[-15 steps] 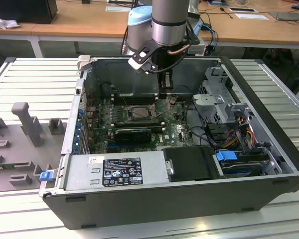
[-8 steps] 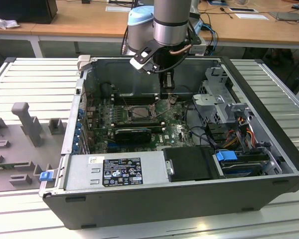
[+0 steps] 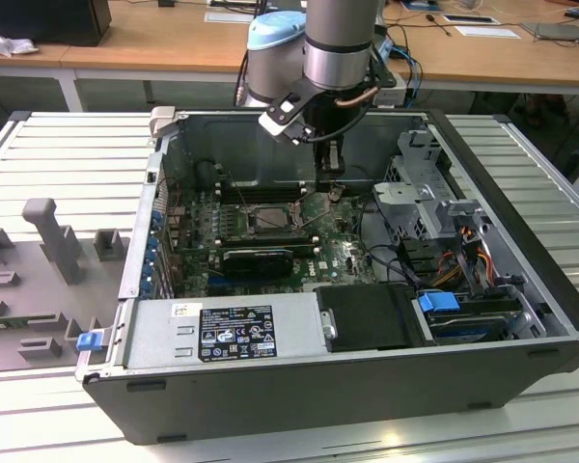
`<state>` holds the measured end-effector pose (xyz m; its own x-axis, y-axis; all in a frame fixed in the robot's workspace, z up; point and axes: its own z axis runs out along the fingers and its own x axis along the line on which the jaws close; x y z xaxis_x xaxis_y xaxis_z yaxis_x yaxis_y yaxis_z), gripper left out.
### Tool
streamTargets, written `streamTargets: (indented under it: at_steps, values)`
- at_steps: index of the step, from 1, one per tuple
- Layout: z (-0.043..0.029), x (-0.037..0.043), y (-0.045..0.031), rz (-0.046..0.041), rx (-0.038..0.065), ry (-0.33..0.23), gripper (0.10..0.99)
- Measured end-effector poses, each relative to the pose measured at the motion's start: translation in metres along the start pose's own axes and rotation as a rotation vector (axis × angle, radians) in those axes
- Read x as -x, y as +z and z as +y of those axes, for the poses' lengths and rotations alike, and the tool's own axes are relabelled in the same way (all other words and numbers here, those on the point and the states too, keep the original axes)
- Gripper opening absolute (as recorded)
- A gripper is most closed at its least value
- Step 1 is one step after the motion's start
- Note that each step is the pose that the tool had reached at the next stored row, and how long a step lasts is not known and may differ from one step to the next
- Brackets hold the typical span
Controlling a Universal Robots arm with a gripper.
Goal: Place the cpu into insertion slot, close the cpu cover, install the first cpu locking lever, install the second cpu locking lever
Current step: 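Close the cpu cover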
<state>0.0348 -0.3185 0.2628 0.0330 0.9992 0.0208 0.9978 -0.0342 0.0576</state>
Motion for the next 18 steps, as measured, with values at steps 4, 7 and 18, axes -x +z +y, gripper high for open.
streamTargets:
  at_steps: [4, 7, 18]
  values:
    - [0.0147, -0.0004, 0.0046, -0.0002, 0.000, 0.000, 0.106]
    - [0.0190, -0.0005, 0.0065, -0.0002, 0.000, 0.000, 0.106]
    - [0.0262, -0.0005, 0.0190, -0.0001, 0.000, 0.000, 0.106]
